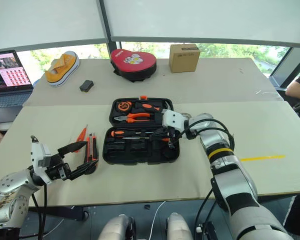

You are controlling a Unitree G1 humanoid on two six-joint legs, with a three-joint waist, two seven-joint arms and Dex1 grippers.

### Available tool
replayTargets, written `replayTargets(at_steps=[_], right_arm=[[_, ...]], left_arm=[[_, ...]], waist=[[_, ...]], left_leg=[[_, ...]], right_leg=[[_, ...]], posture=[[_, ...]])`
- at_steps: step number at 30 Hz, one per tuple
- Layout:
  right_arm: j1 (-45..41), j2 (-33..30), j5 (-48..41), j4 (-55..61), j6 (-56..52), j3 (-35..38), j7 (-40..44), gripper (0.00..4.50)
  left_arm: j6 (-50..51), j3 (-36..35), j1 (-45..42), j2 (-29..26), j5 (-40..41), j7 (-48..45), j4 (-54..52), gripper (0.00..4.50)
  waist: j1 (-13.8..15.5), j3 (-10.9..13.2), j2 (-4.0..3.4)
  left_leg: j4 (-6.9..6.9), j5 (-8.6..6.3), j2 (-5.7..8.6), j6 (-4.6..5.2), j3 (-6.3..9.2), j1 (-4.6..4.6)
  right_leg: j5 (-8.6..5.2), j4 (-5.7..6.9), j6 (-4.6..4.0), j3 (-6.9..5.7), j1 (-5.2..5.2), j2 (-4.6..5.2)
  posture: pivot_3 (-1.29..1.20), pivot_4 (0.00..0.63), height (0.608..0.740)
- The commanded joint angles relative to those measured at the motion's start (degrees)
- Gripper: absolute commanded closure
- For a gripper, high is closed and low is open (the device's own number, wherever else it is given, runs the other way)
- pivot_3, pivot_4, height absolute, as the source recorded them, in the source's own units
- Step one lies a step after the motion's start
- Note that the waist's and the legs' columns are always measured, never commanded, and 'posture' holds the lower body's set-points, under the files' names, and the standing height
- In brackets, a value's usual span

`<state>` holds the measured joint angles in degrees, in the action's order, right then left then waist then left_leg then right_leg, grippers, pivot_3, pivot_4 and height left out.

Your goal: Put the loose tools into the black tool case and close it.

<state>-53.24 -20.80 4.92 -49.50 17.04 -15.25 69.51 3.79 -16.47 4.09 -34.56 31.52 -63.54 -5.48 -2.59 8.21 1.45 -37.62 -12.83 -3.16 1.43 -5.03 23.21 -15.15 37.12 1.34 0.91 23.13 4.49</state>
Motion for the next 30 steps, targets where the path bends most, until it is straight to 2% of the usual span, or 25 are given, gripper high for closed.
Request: replayTargets(at_steps=[1, 5, 8, 11, 14, 18, 20, 21, 23, 25, 30], right_arm=[[1.47, 1.22, 4.51, -0.39, 0.18, -4.43, -0.52, 4.46], [1.59, 1.82, 3.96, 0.46, 1.88, -3.11, -3.91, 4.46], [2.03, 0.64, -2.99, 2.56, 5.54, 2.45, -1.47, 4.46], [3.6, -0.86, -13.13, 7.78, 1.4, 9.54, 2.83, 4.46], [9.45, -5.59, -19.9, 15.82, -1.91, 13.76, 7.63, 3.71], [18.59, -10.56, -24.87, 24.43, -5.69, 19.0, 6.69, 2.33], [23.94, -12.39, -27.62, 27.54, -4.76, 21.7, 8.43, 1.62], [26.48, -13.06, -28.72, 28.76, -3.85, 22.89, 9.14, 1.44], [31.72, -14.08, -30.43, 30.13, -1.44, 25.66, 9.68, 0.61], [35.08, -15.11, -31.13, 31.36, -1.73, 27.14, 9.2, 0.05], [39.82, -14.44, -35.64, 37.87, -4.51, 29.11, 7.86, 0.05]], left_arm=[[-1.21, -0.46, -0.36, -0.33, -0.37, 0.59, -0.46, 0.0], [-1.05, -1.37, 1.09, 0.19, -0.53, 2.38, -1.3, 0.0], [0.66, -5.01, 2.75, 0.38, 2.49, 4.21, -2.15, 0.0], [2.34, -9.67, 5.54, -0.34, 4.82, 6.07, -2.25, 0.0], [3.54, -16.4, 11.31, -0.89, 5.49, 8.14, -2.39, 0.0], [5.88, -24.45, 18.31, -1.75, 5.06, 11.76, 0.05, 0.0], [7.67, -27.35, 21.06, -2.45, 4.4, 13.46, 1.94, 0.0], [8.3, -28.39, 22.3, -2.72, 4.25, 13.72, 2.65, 0.0], [9.54, -30.07, 24.77, -2.93, 4.12, 14.17, 3.6, 0.0], [11.6, -30.73, 26.23, -3.26, 4.16, 15.07, 3.52, 0.0], [21.86, -28.42, 25.53, -5.8, 9.17, 15.53, -4.05, 0.0]], waist=[[-0.21, -0.03, 0.01], [-0.45, -0.11, 0.13], [-0.6, -0.11, 0.14], [-0.43, -0.04, 0.12], [0.05, -0.01, 0.1], [0.4, -0.02, 0.13], [0.56, -0.02, 0.14], [0.66, -0.01, 0.14], [0.78, -0.01, 0.15], [0.91, -0.01, 0.15], [1.49, 0.03, 0.26]], left_leg=[[0.04, 0.0, -0.02, -0.01, -0.01, -0.04], [0.33, 0.08, -0.03, -0.14, -0.1, -0.31], [0.41, 0.1, -0.08, -0.18, -0.13, -0.34], [0.49, 0.11, -0.13, -0.2, -0.14, -0.2], [0.5, 0.11, -0.14, -0.2, -0.15, -0.04], [0.68, 0.08, -0.1, -0.17, -0.15, -0.06], [0.71, 0.08, -0.06, -0.17, -0.15, -0.08], [0.72, 0.08, -0.02, -0.17, -0.14, -0.08], [0.73, 0.08, 0.07, -0.17, -0.15, -0.12], [0.73, 0.08, 0.15, -0.16, -0.18, -0.15], [0.71, 0.09, 0.23, -0.14, -0.19, -0.17]], right_leg=[[0.0, 0.0, -0.02, 0.0, -0.01, -0.02], [0.01, -0.02, -0.08, 0.04, -0.07, -0.01], [0.01, -0.02, -0.13, 0.04, -0.05, -0.03], [0.01, -0.06, -0.13, 0.01, 0.07, -0.02], [0.01, -0.12, -0.13, -0.02, 0.16, 0.06], [0.01, -0.37, -0.12, -0.21, 0.08, 0.55], [0.0, -0.39, -0.14, -0.31, 0.09, 0.65], [-0.01, -0.39, -0.17, -0.33, 0.09, 0.68], [-0.03, -0.38, -0.19, -0.32, 0.08, 0.74], [-0.05, -0.39, -0.18, -0.3, 0.05, 0.75], [-0.05, -0.34, -0.17, -0.29, 0.05, 0.64]], posture=[[0.0, 0.15, 0.74], [0.0, 0.15, 0.74], [0.0, 0.15, 0.74], [0.0, 0.15, 0.74], [0.0, 0.15, 0.74], [0.0, 0.15, 0.74], [0.0, 0.15, 0.74], [0.0, 0.15, 0.74], [0.0, 0.15, 0.74], [0.0, 0.15, 0.74], [0.0, 0.15, 0.74]])
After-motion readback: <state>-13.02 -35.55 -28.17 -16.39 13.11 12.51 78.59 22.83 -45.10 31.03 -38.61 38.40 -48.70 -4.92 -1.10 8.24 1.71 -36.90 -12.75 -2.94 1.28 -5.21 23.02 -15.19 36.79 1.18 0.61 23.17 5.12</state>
